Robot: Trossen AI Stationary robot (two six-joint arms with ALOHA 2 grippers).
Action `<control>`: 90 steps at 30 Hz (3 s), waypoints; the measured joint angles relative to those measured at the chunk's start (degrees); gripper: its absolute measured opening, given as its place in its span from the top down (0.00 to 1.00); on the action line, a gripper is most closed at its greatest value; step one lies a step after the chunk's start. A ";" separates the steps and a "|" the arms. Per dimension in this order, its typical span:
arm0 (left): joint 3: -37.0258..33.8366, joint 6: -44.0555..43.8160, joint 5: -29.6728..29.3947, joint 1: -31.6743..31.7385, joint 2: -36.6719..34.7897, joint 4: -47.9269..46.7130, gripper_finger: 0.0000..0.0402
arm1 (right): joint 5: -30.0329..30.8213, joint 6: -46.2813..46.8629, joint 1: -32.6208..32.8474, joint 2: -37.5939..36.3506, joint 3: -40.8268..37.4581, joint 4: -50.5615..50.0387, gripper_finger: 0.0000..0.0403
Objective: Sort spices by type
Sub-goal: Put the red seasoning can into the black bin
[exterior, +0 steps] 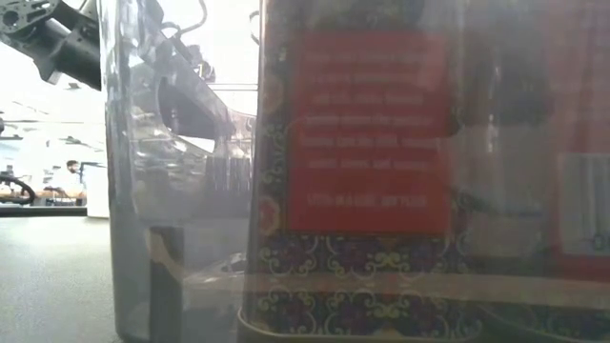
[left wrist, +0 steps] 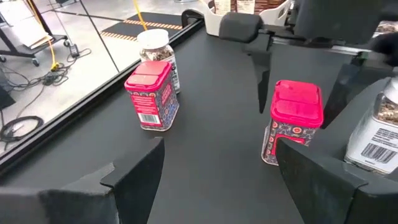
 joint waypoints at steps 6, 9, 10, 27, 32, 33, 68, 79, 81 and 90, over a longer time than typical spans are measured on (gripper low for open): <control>0.00 0.00 0.69 0.00 0.00 -0.10 0.23 | 0.01 -0.08 0.00 -0.23 0.04 0.54 0.34; 0.00 0.01 1.11 0.00 0.00 -0.11 0.23 | 0.03 -0.12 0.00 -0.67 0.08 1.18 0.41; 0.00 0.01 1.24 0.00 0.00 -0.11 0.23 | 0.03 -0.13 0.00 -0.81 0.09 1.07 0.44; 0.00 0.06 1.30 0.00 0.00 -0.22 0.23 | 0.23 -2.35 0.14 -7.82 0.07 0.49 0.49; 0.02 0.12 1.30 0.00 0.00 -0.22 0.23 | 0.46 -3.38 1.54 -12.98 0.07 1.08 0.49; 0.02 0.12 1.30 0.00 0.00 -0.22 0.23 | 0.38 -3.43 2.10 -14.08 0.07 1.01 0.49; 0.04 -1.28 1.30 0.00 0.02 -0.44 0.23 | 5.73 31.92 30.80 -18.80 0.07 6.16 0.47; 0.04 -1.08 1.28 0.00 0.02 -0.63 0.23 | 5.79 38.74 32.48 -12.43 0.04 6.20 0.47; 0.04 -1.08 1.30 0.00 0.02 -0.66 0.23 | 5.78 39.36 32.97 -11.80 0.04 6.19 0.47; 0.04 -1.10 1.30 0.00 0.01 -0.64 0.23 | 8.14 38.60 33.14 -9.40 0.04 5.98 0.47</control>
